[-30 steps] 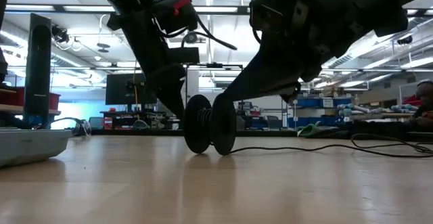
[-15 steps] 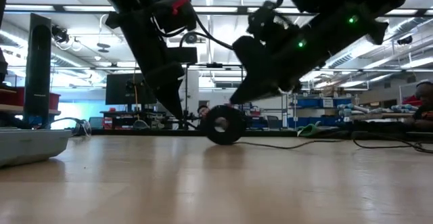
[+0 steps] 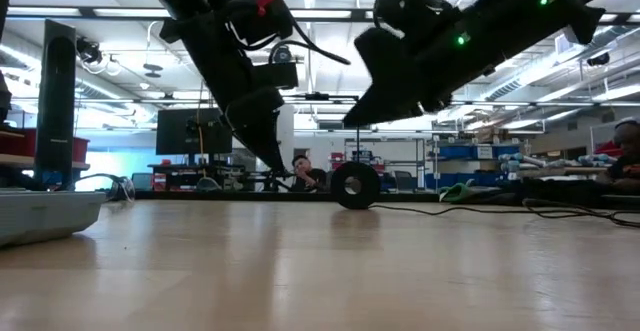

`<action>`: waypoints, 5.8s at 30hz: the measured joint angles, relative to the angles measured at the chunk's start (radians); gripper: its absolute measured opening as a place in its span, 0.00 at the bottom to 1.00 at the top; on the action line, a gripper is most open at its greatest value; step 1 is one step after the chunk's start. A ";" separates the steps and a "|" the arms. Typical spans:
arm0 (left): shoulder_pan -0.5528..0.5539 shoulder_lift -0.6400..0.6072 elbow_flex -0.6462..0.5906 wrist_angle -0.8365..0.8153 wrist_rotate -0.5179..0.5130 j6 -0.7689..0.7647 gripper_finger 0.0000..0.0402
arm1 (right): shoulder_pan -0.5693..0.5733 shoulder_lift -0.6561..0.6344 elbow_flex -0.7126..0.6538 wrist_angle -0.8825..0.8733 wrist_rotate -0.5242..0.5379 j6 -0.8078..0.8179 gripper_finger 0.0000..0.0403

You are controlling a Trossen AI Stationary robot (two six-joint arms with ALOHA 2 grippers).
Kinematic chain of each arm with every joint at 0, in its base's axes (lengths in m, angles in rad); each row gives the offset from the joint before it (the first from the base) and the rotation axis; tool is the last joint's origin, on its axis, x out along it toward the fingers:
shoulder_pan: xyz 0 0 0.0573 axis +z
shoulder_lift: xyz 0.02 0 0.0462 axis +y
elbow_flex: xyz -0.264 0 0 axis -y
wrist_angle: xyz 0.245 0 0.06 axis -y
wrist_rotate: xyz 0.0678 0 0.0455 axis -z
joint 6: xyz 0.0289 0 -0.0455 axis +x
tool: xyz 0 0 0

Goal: Coil cords
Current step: Uncoil the black wire from the spool

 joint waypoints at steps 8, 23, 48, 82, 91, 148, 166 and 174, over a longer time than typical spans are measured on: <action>0.000 0.000 0.000 -0.001 0.000 0.000 0.57 | -0.081 0.000 -0.001 -0.044 0.122 -0.013 0.00; 0.000 0.000 0.000 0.000 0.001 0.021 0.57 | -0.274 0.000 -0.001 -0.125 -0.065 -0.007 0.00; 0.000 0.000 -0.017 0.052 0.003 0.025 0.57 | -0.318 0.003 -0.001 -0.095 -0.099 -0.062 0.00; -0.015 0.000 -0.074 0.246 0.136 0.050 0.57 | -0.309 0.003 -0.001 -0.115 -0.469 -0.066 0.00; -0.024 0.000 -0.074 0.249 0.146 0.079 0.57 | -0.276 -0.094 -0.003 -0.207 -0.420 -0.075 0.00; -0.105 0.122 -0.024 0.441 0.047 0.129 0.03 | 0.186 -0.242 -0.002 -0.705 0.052 0.521 0.00; -0.212 0.204 -0.010 0.380 -0.329 0.313 0.00 | 0.186 -0.242 -0.002 -0.694 0.052 0.520 0.00; -0.263 0.256 -0.011 0.369 -0.375 0.261 0.02 | 0.186 -0.242 -0.002 -0.679 0.051 0.519 0.00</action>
